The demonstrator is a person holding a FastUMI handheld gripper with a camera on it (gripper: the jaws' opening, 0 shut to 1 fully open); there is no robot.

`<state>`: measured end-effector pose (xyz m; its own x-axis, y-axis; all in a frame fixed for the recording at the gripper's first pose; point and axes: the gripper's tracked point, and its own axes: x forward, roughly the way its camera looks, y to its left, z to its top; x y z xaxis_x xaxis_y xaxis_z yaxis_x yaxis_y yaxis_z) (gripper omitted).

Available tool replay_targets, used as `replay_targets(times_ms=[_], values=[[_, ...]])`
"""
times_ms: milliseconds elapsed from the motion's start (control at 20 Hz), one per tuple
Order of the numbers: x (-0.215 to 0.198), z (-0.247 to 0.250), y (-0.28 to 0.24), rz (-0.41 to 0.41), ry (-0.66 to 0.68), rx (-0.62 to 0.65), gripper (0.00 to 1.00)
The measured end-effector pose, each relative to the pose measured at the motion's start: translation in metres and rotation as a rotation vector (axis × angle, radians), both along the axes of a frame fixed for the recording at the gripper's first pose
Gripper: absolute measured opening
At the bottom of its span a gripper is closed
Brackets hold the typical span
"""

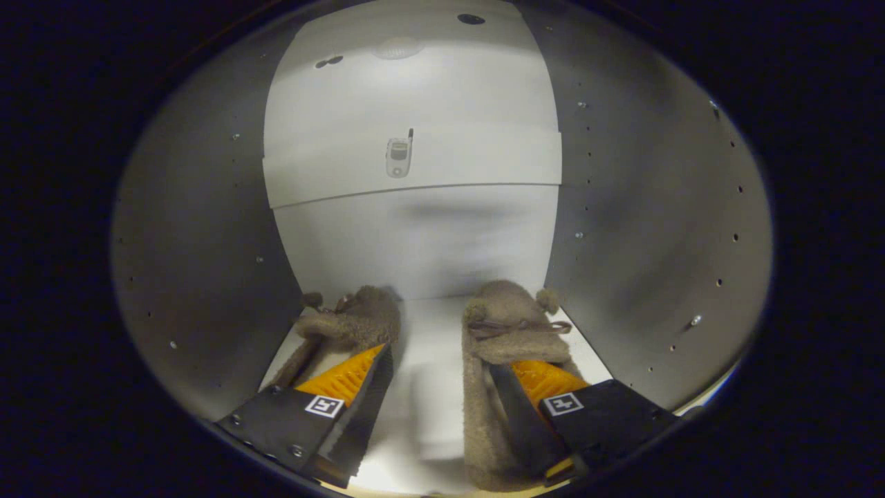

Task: Open the shoe cabinet door, grab the shoes and put them into the shoe cabinet, then close the shoe cabinet door.

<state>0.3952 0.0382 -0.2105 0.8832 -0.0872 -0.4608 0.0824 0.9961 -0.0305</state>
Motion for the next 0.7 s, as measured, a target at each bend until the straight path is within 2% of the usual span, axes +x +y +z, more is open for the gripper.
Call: replay_targets(times_ms=[400, 700], values=[[-0.024, 0.011, -0.008, -0.021, 0.017, -0.059, 0.91], [-0.061, 0.058, 0.003, -0.013, -0.089, -0.063, 0.91]])
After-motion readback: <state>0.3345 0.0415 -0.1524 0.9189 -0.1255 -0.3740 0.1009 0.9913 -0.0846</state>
